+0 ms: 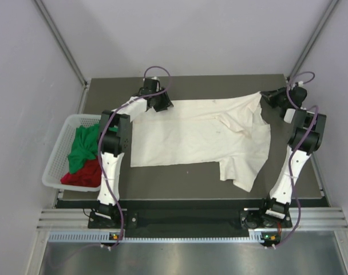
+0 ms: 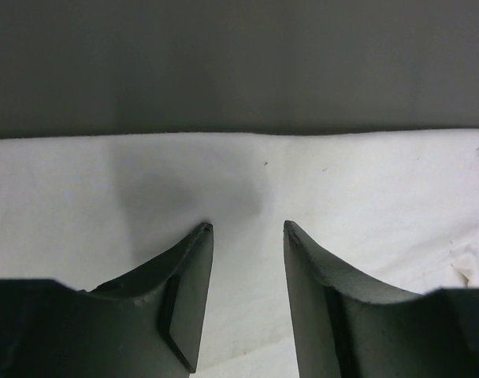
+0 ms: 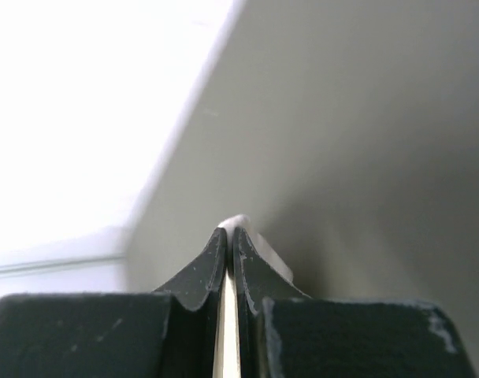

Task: Fold and stack the t-shirts
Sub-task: Fold the tshirt

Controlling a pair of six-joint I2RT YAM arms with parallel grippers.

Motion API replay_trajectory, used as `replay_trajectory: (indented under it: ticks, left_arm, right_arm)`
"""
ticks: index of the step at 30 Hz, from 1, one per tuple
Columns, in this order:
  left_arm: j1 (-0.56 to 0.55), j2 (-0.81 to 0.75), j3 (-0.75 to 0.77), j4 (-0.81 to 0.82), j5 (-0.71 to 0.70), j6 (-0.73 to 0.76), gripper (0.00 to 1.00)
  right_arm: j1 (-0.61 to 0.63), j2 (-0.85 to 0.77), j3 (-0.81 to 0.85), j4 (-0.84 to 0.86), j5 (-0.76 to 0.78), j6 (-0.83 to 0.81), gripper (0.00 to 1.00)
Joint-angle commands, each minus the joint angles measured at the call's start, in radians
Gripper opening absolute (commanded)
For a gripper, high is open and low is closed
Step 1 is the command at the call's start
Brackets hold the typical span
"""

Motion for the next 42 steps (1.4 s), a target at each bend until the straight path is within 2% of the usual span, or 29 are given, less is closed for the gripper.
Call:
replay_trajectory:
  ticks: [1,4,7,12,13,16,17,18,20,23,26,29,30,32,36,40,42]
  left_arm:
    - [0.037,0.116,-0.047,-0.209,-0.174,0.054,0.48]
    - [0.038,0.13,-0.029,-0.214,-0.165,0.053,0.49]
    - [0.038,0.13,-0.001,-0.217,-0.142,0.057,0.49]
    - [0.038,0.099,0.06,-0.212,-0.061,0.083,0.5]
    - [0.038,0.081,0.071,-0.212,-0.044,0.085,0.51]
    - [0.037,0.018,0.094,-0.19,0.036,0.088,0.53]
    - [0.038,-0.002,0.093,-0.179,0.054,0.08,0.54]
    - [0.038,-0.023,0.091,-0.168,0.091,0.076,0.54]
    - [0.038,-0.072,0.084,-0.143,0.119,0.057,0.55]
    - [0.038,-0.12,0.079,-0.165,0.145,0.051,0.56]
    - [0.038,-0.18,0.022,-0.191,0.137,0.063,0.55]
    - [0.038,-0.266,-0.083,-0.194,0.133,0.06,0.54]
    - [0.038,-0.29,-0.113,-0.191,0.137,0.06,0.54]
    - [0.038,-0.368,-0.211,-0.186,0.133,0.059,0.53]
    - [0.038,-0.505,-0.387,-0.153,0.125,0.053,0.53]
    - [0.037,-0.611,-0.537,-0.134,0.156,0.05,0.53]
    - [0.037,-0.631,-0.562,-0.139,0.179,0.057,0.53]
  right_arm:
    - [-0.033,0.055,-0.04,0.488,-0.121,0.389,0.0]
    - [-0.032,0.102,-0.027,0.533,-0.137,0.443,0.0]
    - [-0.03,0.09,-0.028,0.438,-0.131,0.363,0.0]
    - [-0.045,-0.022,-0.03,0.115,-0.051,0.15,0.33]
    - [-0.045,-0.045,-0.027,0.062,-0.034,0.115,0.36]
    - [-0.035,-0.144,0.012,-0.223,0.092,-0.075,0.4]
    - [-0.027,-0.196,0.039,-0.292,0.189,-0.128,0.4]
    - [-0.004,-0.221,0.055,-0.44,0.248,-0.228,0.42]
    - [0.025,-0.287,0.076,-0.538,0.386,-0.306,0.43]
    - [0.086,-0.354,0.076,-0.659,0.509,-0.439,0.46]
    - [0.172,-0.43,0.033,-0.711,0.558,-0.577,0.42]
    - [0.295,-0.503,-0.042,-0.73,0.561,-0.735,0.31]
    - [0.37,-0.516,-0.056,-0.741,0.561,-0.802,0.29]
    - [0.43,-0.539,-0.102,-0.767,0.596,-0.891,0.25]
    - [0.586,-0.551,-0.164,-0.78,0.637,-1.01,0.15]
    - [0.665,-0.515,-0.174,-0.826,0.679,-1.065,0.14]
    - [0.685,-0.493,-0.172,-0.84,0.722,-1.076,0.14]
